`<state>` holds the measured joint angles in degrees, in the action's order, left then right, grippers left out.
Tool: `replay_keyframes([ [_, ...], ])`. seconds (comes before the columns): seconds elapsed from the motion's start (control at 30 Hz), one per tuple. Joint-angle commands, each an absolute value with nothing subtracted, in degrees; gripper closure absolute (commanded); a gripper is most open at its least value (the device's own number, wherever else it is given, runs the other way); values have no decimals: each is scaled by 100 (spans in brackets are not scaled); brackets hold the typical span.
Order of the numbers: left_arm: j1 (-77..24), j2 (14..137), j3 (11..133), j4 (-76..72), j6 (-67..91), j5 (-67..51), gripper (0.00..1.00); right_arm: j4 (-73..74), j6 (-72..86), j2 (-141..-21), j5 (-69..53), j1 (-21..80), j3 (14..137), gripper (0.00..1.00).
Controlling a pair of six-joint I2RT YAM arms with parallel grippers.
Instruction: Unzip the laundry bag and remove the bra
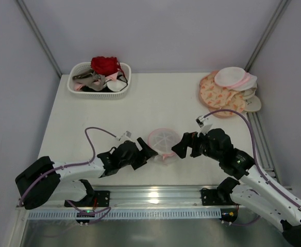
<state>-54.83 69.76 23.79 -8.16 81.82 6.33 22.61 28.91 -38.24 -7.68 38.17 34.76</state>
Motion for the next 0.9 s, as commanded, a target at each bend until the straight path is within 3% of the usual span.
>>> replay_keyframes([
  [0.0,-5546,6996,2733,-1406,8411,1054,15,2346,2936,-3674,-26,4008,3480,1],
  [0.4,-5739,6679,2821,-1267,8604,1468,17,2505,2909,-3551,369,4096,3208,0],
  [0.87,-5704,8086,3340,-1819,8464,1670,52,2461,3059,-3507,501,4324,3112,1],
])
